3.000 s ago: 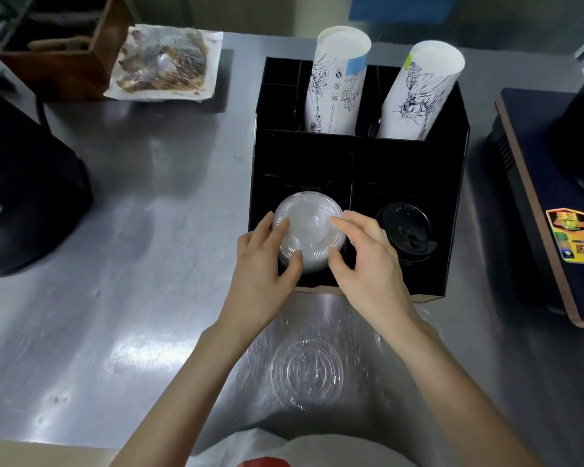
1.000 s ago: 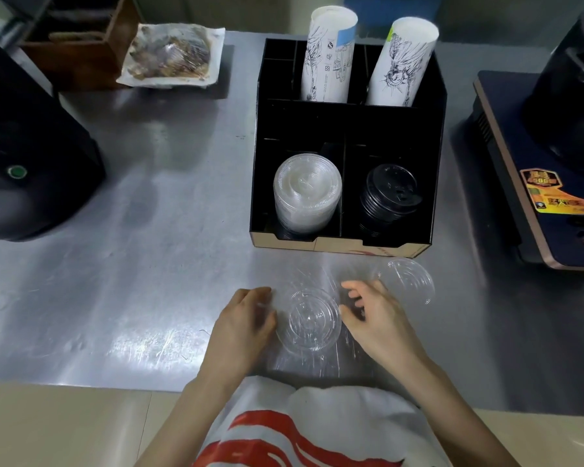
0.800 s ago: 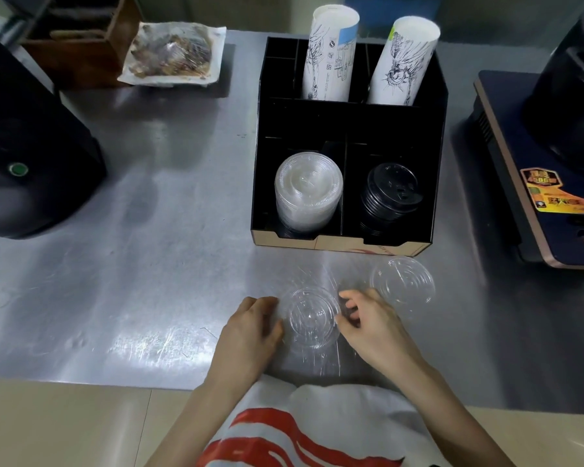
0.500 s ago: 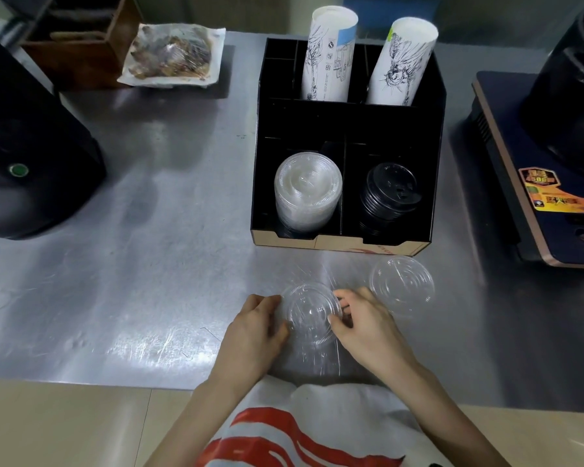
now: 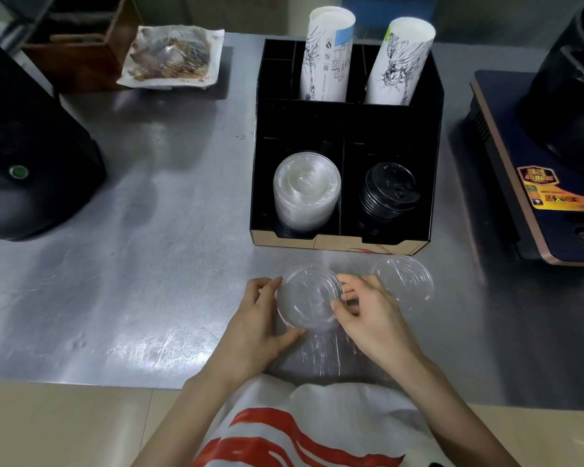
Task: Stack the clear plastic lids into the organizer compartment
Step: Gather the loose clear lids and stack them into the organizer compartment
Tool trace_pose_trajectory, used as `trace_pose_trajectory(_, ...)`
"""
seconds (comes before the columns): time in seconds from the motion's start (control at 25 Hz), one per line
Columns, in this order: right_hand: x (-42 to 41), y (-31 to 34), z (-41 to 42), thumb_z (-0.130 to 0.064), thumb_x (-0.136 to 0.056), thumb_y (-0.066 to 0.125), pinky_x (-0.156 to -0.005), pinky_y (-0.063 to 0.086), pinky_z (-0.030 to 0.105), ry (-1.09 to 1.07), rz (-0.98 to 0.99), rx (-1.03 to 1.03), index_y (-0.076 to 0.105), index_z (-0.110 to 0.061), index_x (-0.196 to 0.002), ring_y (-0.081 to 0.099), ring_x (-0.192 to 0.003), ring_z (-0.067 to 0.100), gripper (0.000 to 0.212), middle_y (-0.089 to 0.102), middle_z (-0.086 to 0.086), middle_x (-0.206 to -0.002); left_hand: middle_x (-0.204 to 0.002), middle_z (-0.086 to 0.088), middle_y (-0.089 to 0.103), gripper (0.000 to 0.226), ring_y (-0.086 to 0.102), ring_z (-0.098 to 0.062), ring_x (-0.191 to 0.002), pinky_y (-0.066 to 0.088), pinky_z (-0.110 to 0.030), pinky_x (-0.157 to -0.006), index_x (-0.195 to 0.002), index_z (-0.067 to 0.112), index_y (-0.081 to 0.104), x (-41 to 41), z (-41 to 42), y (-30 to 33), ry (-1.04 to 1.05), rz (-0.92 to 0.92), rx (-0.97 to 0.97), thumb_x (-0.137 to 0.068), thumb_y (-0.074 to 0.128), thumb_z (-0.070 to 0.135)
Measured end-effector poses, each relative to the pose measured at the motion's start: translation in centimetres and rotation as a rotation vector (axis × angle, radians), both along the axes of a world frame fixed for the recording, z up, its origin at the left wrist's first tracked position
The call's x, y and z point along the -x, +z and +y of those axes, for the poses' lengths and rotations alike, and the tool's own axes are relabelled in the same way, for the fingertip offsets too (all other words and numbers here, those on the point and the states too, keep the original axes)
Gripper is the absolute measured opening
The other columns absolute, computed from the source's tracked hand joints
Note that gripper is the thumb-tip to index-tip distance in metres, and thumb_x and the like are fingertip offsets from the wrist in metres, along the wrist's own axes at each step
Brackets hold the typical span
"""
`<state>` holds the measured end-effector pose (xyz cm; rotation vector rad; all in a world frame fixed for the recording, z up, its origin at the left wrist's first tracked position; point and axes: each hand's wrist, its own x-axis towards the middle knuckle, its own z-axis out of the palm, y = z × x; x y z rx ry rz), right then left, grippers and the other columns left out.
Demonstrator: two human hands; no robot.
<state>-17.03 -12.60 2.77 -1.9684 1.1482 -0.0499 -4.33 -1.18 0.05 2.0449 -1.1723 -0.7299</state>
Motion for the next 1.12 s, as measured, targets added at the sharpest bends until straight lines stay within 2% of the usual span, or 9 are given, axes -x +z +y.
trace_pose_trajectory(0.12,-0.1,0.2,0.0,-0.016,-0.083,0.055,-0.096,0.047,0.035,-0.002,-0.055,0.007,0.048,-0.017,-0.123,0.059,-0.094,0.016,0.041,0.048,0.004,-0.105,-0.117,0.007,0.026,0.084,0.045,-0.01,-0.091,0.039,-0.017,-0.082,-0.133,0.012,0.028,-0.1,0.0,0.2,-0.004,-0.022,0.025,-0.066,0.069,0.042)
trace_pose_trajectory(0.24,-0.2,0.5,-0.1,-0.014,-0.082,0.057,-0.095,0.048,0.032,-0.022,-0.128,0.012,0.05,-0.017,-0.121,0.059,-0.096,0.015,0.04,0.047,0.003,-0.104,-0.119,0.008,0.026,0.09,0.047,-0.003,-0.085,0.038,-0.009,-0.076,-0.134,0.016,0.028,-0.3,0.1,0.4,0.007,-0.025,0.062,-0.059,0.059,0.054)
trace_pose_trajectory(0.32,-0.3,0.8,-0.2,-0.012,-0.082,0.057,-0.092,0.047,0.024,-0.025,-0.165,0.013,0.051,-0.017,-0.12,0.058,-0.097,0.012,0.039,0.045,-0.001,-0.102,-0.119,0.008,0.027,0.088,0.046,0.01,-0.086,0.035,0.001,-0.074,-0.133,0.016,0.029,-0.4,0.1,0.6,0.018,-0.01,0.097,-0.061,0.065,0.052)
trace_pose_trajectory(0.4,-0.5,1.2,-0.3,-0.011,-0.082,0.057,-0.09,0.045,0.021,-0.027,-0.211,0.02,0.052,-0.018,-0.118,0.056,-0.099,0.011,0.037,0.044,-0.006,-0.1,-0.119,0.005,0.03,0.085,0.043,0.019,-0.089,0.033,0.005,-0.073,-0.132,0.014,0.031,-0.5,0.0,0.7,0.037,0.004,0.13,-0.064,0.075,0.039)
trace_pose_trajectory(0.52,-0.7,1.5,-0.7,-0.008,-0.081,0.058,-0.091,0.047,0.023,-0.039,-0.277,0.023,0.056,-0.016,-0.114,0.055,-0.098,0.011,0.034,0.041,-0.02,-0.094,-0.116,0.01,0.033,0.084,0.046,0.011,-0.088,0.034,0.003,-0.074,-0.13,0.018,0.035,-0.7,-0.3,1.2,0.066,0.011,0.183,-0.06,0.067,0.051)
trace_pose_trajectory(0.68,-1.0,1.7,-1.2,-0.006,-0.081,0.057,-0.085,0.044,0.006,-0.034,-0.313,0.042,0.059,-0.018,-0.11,0.056,-0.092,0.003,0.031,0.042,-0.023,-0.095,-0.115,0.019,0.031,0.078,0.047,0.006,-0.087,0.034,0.002,-0.074,-0.128,0.031,0.031,-1.1,-0.8,1.8,0.083,0.017,0.212,-0.06,0.06,0.055)
trace_pose_trajectory(0.76,-1.2,1.8,-1.5,-0.005,-0.08,0.058,-0.084,0.041,0.0,-0.035,-0.337,0.055,0.059,-0.018,-0.109,0.056,-0.092,0.002,0.032,0.042,-0.023,-0.098,-0.117,0.013,0.033,0.078,0.047,0.006,-0.087,0.034,0.002,-0.073,-0.13,0.026,0.033,-1.3,-1.2,2.1,0.086,0.006,0.217,-0.061,0.06,0.054)
trace_pose_trajectory(0.96,-2.0,2.4,-2.4,-0.007,-0.081,0.058,-0.092,0.041,0.007,-0.026,-0.373,0.096,0.058,-0.02,-0.111,0.053,-0.098,0.003,0.033,0.046,-0.014,-0.103,-0.116,0.023,0.031,0.077,0.046,0.008,-0.087,0.034,0.001,-0.073,-0.131,0.026,0.033,-2.3,-2.5,2.9,0.083,-0.015,0.256,-0.064,0.056,0.056)
trace_pose_trajectory(1.12,-2.8,3.0,-3.6,-0.013,-0.082,0.058,-0.088,0.037,-0.001,-0.01,-0.356,0.127,0.056,-0.025,-0.112,0.052,-0.097,-0.004,0.032,0.042,-0.027,-0.106,-0.115,0.016,0.034,0.077,0.045,0.009,-0.088,0.034,0.0,-0.074,-0.131,0.021,0.034,-3.3,-3.9,3.4,0.085,-0.034,0.275,-0.065,0.056,0.054)
